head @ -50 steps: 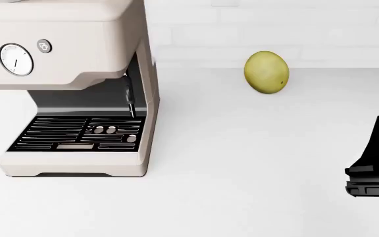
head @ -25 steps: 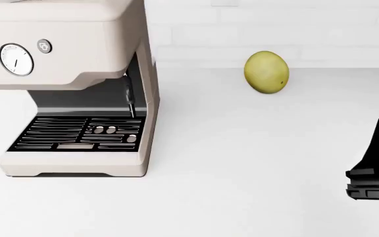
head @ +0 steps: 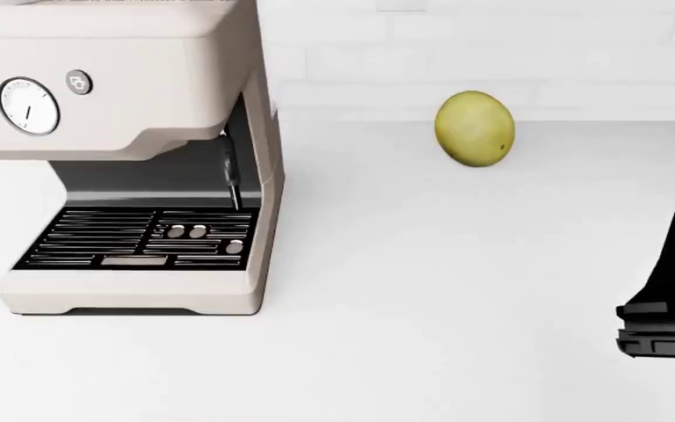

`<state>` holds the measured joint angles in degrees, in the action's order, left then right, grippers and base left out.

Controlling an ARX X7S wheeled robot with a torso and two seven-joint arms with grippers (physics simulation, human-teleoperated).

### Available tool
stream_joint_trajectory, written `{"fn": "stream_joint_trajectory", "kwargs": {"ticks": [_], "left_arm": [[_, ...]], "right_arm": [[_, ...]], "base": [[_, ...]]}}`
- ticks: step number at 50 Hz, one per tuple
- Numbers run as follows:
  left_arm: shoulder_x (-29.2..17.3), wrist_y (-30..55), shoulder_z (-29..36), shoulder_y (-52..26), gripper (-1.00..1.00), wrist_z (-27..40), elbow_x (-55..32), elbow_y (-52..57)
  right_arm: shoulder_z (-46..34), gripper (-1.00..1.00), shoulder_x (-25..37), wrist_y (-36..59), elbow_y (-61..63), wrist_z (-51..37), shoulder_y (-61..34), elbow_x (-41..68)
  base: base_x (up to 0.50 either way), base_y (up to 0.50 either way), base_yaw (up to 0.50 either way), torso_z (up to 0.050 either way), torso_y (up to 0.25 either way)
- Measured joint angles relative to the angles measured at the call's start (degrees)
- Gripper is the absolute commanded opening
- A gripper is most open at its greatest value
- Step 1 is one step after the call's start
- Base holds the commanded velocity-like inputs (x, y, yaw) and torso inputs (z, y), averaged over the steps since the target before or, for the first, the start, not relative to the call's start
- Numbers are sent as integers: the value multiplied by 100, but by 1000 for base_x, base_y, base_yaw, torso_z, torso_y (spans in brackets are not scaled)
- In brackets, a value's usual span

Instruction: A wet mug is on the counter and needs to be dried. Pick it up and place it upside down in the open cabinet.

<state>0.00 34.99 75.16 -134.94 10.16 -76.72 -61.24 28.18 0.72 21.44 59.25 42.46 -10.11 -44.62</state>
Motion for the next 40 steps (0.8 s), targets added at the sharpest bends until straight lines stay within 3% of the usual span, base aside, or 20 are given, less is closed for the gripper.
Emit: {"fn": "stream_joint_trajectory", "kwargs": {"ticks": [21,40], "left_arm": [[-1,-870,-1566,31,100,244,1342,-39],[0,-1035,-2757,0,100,-158,2099,492]], "right_arm": [[-4,100,12,-28,39,-287,273,280],[-45,100,38,-23,39,-441,415,388]], "base": [[0,0,0,0,0],[0,0,0,0,0]]}}
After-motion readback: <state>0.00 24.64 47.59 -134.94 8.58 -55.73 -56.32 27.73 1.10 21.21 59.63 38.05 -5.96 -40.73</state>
